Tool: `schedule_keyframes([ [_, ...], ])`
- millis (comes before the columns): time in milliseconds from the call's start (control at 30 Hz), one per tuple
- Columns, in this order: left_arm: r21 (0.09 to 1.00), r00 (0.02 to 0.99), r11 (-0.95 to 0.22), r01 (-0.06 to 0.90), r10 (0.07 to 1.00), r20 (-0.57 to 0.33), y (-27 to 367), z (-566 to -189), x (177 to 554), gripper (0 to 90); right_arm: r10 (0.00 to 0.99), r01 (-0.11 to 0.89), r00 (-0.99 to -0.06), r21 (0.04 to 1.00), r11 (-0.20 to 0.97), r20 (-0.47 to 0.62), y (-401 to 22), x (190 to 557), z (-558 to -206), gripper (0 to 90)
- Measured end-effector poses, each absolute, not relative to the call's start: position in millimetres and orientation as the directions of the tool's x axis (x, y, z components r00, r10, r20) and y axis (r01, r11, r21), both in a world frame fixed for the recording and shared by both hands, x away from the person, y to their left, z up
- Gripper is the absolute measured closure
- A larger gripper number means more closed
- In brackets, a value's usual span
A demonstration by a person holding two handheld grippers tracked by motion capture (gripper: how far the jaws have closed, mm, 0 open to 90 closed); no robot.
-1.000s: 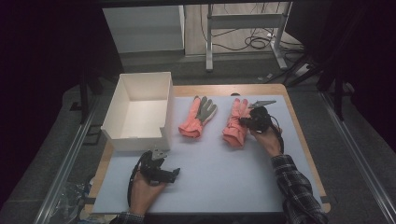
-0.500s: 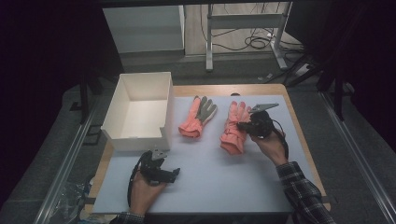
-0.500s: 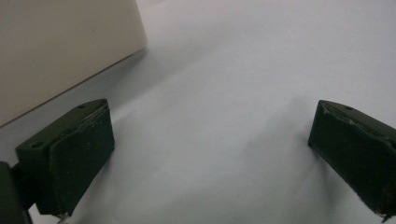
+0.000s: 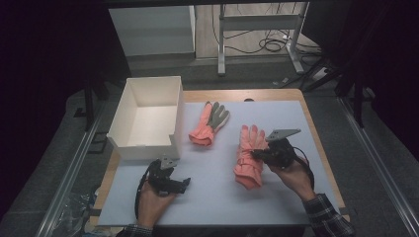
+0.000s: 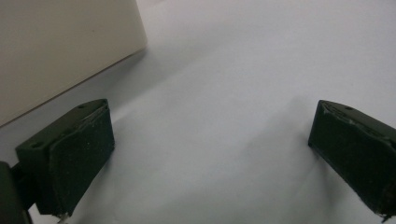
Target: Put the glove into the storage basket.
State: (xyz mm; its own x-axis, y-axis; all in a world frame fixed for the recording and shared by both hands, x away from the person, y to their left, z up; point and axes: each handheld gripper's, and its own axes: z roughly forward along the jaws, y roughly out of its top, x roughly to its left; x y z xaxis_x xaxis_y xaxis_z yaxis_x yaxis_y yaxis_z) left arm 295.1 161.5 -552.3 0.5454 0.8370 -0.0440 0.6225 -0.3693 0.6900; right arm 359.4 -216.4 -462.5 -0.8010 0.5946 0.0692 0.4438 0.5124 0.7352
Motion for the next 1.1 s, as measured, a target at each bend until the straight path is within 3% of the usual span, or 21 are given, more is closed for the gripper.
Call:
schedule_keyframes([
  [300, 0.690, 0.545, -0.368, 0.624, 0.837, -0.046, 161, -552, 295, 0.2, 0.593, 0.456, -0.801, 0.727, 0.514, 0.083, -227, 332, -474, 86.2],
  [633, 0.690, 0.545, -0.368, 0.624, 0.837, -0.046, 161, -552, 295, 0.2, 0.603, 0.463, -0.795, 0.711, 0.529, 0.068, -227, 329, -493, 85.7],
  [1100, 0.689, 0.545, -0.368, 0.624, 0.837, -0.047, 161, -552, 295, 0.2, 0.576, 0.437, -0.814, 0.734, 0.520, 0.076, -214, 328, -484, 85.7],
])
